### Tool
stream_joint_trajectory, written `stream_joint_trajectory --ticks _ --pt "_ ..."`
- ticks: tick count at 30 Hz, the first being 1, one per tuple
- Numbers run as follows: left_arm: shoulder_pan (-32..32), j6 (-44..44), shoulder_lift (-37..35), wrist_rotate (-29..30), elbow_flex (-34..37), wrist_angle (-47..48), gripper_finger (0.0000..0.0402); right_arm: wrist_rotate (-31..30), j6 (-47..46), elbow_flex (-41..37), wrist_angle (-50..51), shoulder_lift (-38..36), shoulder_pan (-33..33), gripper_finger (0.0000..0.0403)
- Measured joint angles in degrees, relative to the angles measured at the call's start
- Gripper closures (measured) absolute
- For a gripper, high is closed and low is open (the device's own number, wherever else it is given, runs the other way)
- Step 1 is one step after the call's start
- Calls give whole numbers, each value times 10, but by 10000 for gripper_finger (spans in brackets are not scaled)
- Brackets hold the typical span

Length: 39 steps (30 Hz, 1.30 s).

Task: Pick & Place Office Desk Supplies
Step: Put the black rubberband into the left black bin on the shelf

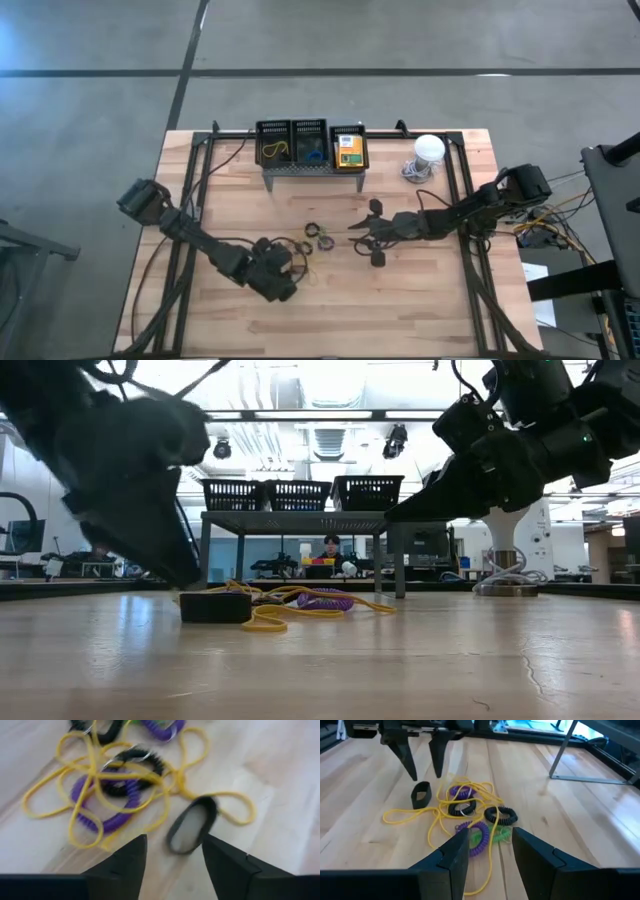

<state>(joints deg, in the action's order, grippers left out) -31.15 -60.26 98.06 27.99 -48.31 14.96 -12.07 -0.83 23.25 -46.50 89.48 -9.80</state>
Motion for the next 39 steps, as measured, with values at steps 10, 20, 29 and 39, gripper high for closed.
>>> stream_joint_trajectory --ticks 10,20,29,39 --pt "-20 49 29 61 0 -50 238 31 10 21 -4 7 0 264" --pt "-17 139 48 59 0 -77 207 32 -3 25 -3 7 -1 271" --pt "-14 140 70 22 0 -93 316 31 -1 25 -4 7 0 277" --pt "-14 172 -37 7 -41 -51 393 31 -3 23 1 7 0 282"
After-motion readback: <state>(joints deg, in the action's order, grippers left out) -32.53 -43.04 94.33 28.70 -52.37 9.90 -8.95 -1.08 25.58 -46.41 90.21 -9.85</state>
